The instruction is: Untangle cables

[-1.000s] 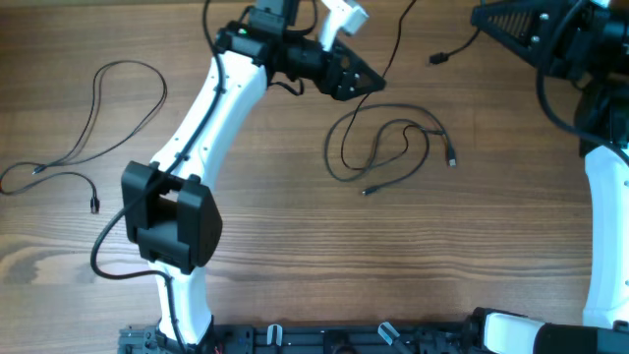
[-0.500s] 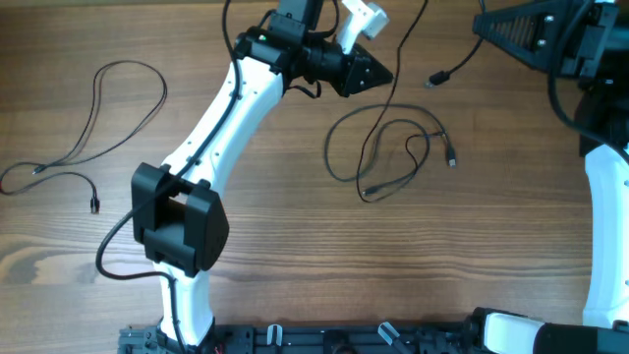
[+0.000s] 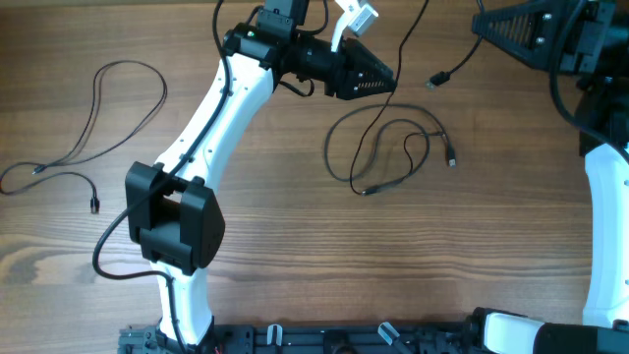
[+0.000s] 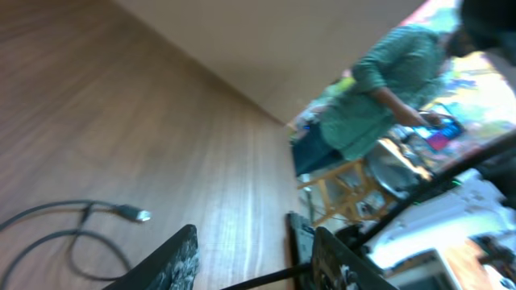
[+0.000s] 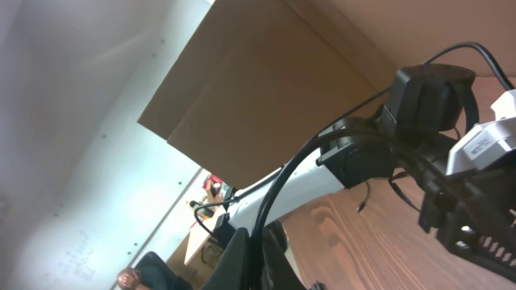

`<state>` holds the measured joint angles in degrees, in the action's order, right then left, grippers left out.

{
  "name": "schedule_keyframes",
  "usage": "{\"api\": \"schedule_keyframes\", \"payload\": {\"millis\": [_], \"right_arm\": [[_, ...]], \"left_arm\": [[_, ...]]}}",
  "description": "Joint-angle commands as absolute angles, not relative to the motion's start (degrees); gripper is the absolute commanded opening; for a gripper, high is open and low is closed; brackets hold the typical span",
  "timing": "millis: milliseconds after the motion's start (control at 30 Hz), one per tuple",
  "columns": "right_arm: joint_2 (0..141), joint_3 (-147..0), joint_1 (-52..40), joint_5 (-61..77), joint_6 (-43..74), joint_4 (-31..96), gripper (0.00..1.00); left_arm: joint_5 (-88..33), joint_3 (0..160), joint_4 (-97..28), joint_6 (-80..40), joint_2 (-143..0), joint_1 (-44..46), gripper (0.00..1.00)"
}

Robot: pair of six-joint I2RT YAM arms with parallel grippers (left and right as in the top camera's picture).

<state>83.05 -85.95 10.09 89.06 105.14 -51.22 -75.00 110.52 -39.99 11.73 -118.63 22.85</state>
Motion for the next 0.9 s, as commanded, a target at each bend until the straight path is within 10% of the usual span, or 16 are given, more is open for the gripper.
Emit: {"api": "schedule_keyframes", "payload": {"millis": [0,600,767,867], "right_arm": [[84.03,-86.56,10.22,86.87,104.40,-51.00,0.04],[85.19,-86.56,7.62,84.90,106.52,-50.28,0.04],[85.19,-86.56,6.15,85.12,106.56,-50.28,0.04],[85.19,-86.56,6.17,85.17,106.56,-50.30,0.04]], "left_arm": [[-85.49,110.48,-39.81,13.39,-117.95,22.92,0.48],[-75.77,110.48,-37.76,16.29,-117.95,27.24,0.54],[-66.94,110.48,-36.58,16.03,-117.95,29.80,0.34],[-65.49,110.48,-36.58,15.00,-117.95,30.00,0.04]]}}
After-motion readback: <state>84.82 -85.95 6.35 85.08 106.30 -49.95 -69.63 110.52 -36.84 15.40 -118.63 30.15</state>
